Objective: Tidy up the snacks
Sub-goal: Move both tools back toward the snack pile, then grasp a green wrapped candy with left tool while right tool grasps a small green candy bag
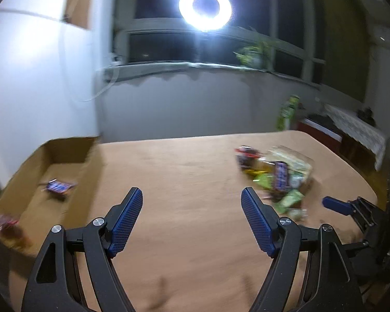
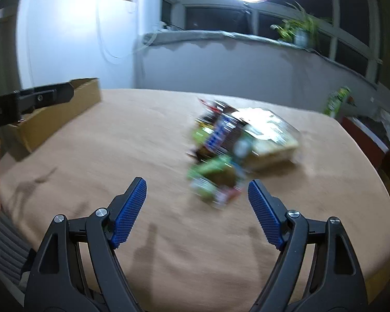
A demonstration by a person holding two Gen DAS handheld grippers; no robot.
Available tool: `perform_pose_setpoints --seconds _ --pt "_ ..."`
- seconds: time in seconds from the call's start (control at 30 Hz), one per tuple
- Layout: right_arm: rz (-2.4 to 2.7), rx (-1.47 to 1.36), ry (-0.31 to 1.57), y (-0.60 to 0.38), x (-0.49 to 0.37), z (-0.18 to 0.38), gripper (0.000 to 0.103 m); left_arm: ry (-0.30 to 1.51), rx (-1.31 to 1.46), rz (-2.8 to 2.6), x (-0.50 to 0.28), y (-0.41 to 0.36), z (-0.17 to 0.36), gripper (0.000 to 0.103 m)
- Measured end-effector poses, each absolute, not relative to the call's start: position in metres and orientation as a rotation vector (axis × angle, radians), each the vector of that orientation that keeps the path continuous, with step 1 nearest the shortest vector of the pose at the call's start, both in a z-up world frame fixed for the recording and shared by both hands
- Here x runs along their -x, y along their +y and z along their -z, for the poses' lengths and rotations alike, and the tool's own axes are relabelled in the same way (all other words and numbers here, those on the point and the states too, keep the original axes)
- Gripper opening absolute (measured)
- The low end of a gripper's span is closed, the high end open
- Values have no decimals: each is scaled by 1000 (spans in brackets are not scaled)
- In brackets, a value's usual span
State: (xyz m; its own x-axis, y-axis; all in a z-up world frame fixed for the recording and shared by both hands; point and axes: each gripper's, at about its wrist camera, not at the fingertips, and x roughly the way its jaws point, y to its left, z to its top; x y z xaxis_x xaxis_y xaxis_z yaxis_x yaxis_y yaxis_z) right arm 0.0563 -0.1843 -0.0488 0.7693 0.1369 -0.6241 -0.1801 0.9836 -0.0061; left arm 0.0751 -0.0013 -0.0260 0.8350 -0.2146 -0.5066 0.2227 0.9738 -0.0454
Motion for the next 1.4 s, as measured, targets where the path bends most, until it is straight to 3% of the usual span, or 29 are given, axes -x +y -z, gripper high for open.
perform_pose_setpoints --seconds 0.4,0.47,0.53,0.67,0.73,1.1,1.17,1.23,1.4 --pt "-203 0 727 -205 -70 66 83 690 -111 462 -117 -77 59 78" --pt "-220 6 734 -201 -73 70 78 699 -131 486 -116 -85 62 76" --pt "-214 18 732 -200 -76 72 66 715 -151 502 -117 -88 66 69" --pt "-202 43 724 -200 -80 73 46 741 -151 506 -120 -87 72 67" --pt "-190 40 720 -204 -81 73 17 750 -142 513 -121 -87 74 67" --pt "-134 -38 703 -254 -66 68 15 785 -253 573 -121 -127 84 67" --pt "-125 -54 697 -263 -63 67 15 788 -275 582 -124 -133 85 58" --pt "-118 -62 698 -270 -61 68 15 802 -281 588 -128 -138 87 38" --pt "-111 -83 693 -276 -59 71 15 812 -244 587 -130 -134 88 15"
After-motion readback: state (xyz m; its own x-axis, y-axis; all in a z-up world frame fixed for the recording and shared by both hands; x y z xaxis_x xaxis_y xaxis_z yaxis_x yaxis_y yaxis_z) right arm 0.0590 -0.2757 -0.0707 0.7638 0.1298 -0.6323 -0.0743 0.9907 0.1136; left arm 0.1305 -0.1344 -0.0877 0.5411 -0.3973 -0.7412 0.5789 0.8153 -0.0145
